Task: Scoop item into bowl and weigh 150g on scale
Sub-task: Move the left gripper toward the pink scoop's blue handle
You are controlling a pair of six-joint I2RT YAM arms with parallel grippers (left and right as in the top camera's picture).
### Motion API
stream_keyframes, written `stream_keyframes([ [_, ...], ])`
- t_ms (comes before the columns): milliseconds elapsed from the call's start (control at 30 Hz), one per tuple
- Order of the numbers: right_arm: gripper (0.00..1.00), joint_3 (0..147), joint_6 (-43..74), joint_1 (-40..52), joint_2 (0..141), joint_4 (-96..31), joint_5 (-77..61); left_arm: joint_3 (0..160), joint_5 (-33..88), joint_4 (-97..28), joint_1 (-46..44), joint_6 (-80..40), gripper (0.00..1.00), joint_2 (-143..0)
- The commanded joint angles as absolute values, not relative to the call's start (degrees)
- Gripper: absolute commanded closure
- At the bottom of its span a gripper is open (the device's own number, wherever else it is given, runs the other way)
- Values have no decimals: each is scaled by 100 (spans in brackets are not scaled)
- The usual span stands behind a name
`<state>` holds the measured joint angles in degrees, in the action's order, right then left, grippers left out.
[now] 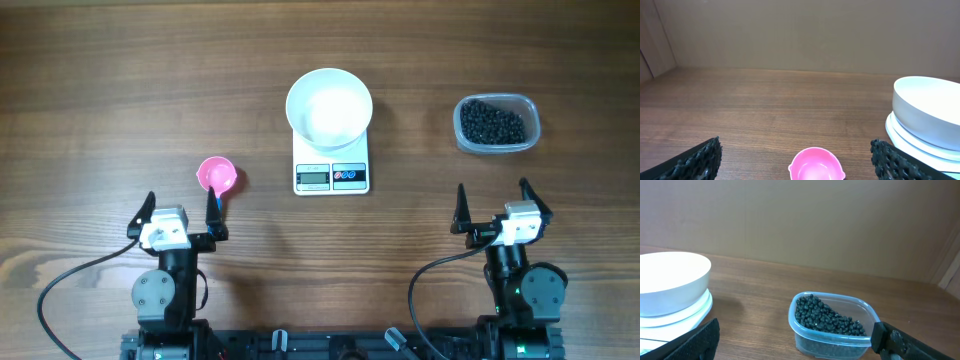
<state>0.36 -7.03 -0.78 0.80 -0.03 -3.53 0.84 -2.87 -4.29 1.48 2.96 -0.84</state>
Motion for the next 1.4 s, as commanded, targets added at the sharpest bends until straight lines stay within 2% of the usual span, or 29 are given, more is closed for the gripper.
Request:
stream_keyframes([
  [0,0,30,-751,-45,117,8,-259,34,-259,-408,178,410,0,-16],
  [1033,0,30,-751,-45,117,8,-259,34,-259,-408,178,410,0,-16],
  [1067,0,30,-749,-45,117,8,-259,34,-172,-316,176,405,0,-16],
  [1267,0,30,-749,-45,117,8,-259,34,2418,-235,172,-67,0,-23],
  [1367,0,30,-751,-45,117,8,-259,34,2961,-121,172,-71,0,-21],
])
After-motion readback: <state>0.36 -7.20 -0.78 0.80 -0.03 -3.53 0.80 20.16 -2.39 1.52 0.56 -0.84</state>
